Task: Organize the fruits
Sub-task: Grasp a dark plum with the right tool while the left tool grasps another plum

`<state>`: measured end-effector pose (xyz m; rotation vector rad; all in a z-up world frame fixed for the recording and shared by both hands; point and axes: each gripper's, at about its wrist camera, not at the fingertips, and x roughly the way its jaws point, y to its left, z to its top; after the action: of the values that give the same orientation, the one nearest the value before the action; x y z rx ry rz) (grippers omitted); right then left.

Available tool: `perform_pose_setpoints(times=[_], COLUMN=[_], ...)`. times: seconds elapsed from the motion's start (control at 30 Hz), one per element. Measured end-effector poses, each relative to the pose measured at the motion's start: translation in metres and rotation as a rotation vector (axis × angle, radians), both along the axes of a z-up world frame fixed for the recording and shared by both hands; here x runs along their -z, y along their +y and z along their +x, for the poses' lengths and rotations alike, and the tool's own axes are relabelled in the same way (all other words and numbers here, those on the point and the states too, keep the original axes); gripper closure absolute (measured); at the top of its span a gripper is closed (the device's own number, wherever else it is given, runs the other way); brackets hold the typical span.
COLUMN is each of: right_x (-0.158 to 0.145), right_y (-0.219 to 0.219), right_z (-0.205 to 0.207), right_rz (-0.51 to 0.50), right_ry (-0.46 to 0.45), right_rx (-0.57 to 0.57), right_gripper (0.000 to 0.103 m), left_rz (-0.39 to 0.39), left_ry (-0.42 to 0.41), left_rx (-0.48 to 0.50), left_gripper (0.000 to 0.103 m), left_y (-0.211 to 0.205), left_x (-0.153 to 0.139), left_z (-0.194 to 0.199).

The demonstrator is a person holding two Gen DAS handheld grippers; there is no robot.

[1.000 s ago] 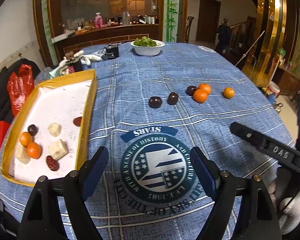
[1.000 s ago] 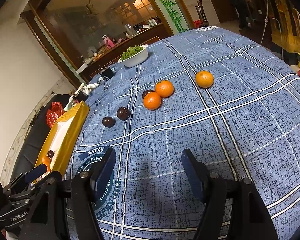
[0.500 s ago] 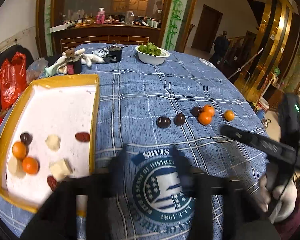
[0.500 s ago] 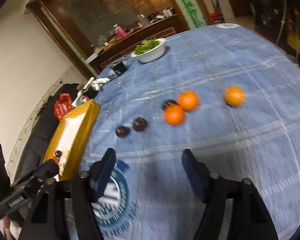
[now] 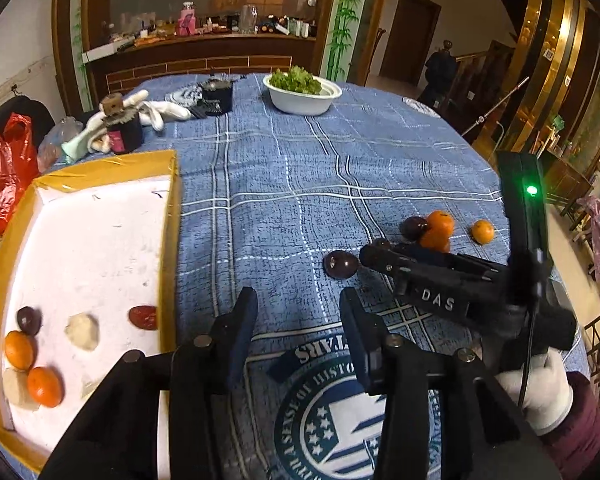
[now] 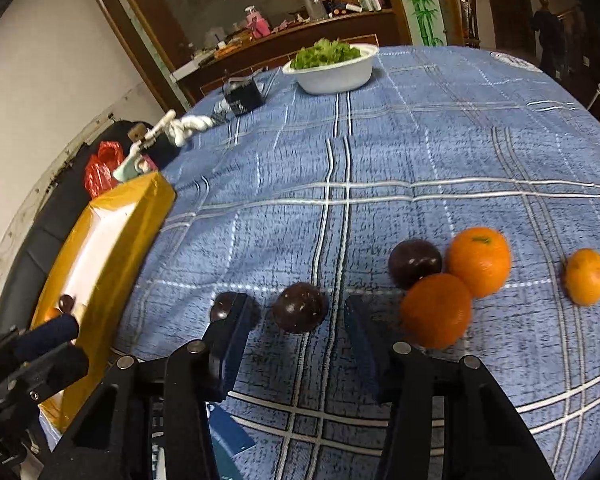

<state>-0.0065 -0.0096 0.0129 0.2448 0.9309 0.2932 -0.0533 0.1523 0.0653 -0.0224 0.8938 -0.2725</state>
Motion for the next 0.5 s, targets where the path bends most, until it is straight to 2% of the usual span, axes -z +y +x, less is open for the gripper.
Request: perform_pose_setpoints(times=[0.03, 0.07, 0.1, 0.33, 0.5], right_x=[-0.001, 0.000, 0.000, -0.016, -0.020], right_y=[0.001, 0.003, 0.005, -0.017, -0.028], right_z=[0.000, 0.000, 0.000, -0.008, -0.006], right_rz=[-0.008, -0.016, -0.016, 0.046, 0.087], right_ry=[-0.011, -0.011, -0.008, -0.073, -0.071], right_rx=[-0.002, -0.015, -0.024, 0.029, 0.061], right_gripper=[0.054, 0.069, 0.076, 0.076, 0.076], left_rz=[-0.001, -0.002, -0.002, 0.019, 0.036], left_ry=[0.007, 0.014, 0.019, 0.053, 0.064], left_rx=[0.001, 0.001, 0.001, 0.025, 0.052], left_gripper=[0.062, 0.062, 0.062, 0.062, 0.059], left_y=[-0.002, -0.004, -0.006, -0.027, -0.049], left_x=[0.003, 0.006, 0.008, 0.023, 0.036], left_z=[0.003, 0.007, 0.009, 0.026, 0.044])
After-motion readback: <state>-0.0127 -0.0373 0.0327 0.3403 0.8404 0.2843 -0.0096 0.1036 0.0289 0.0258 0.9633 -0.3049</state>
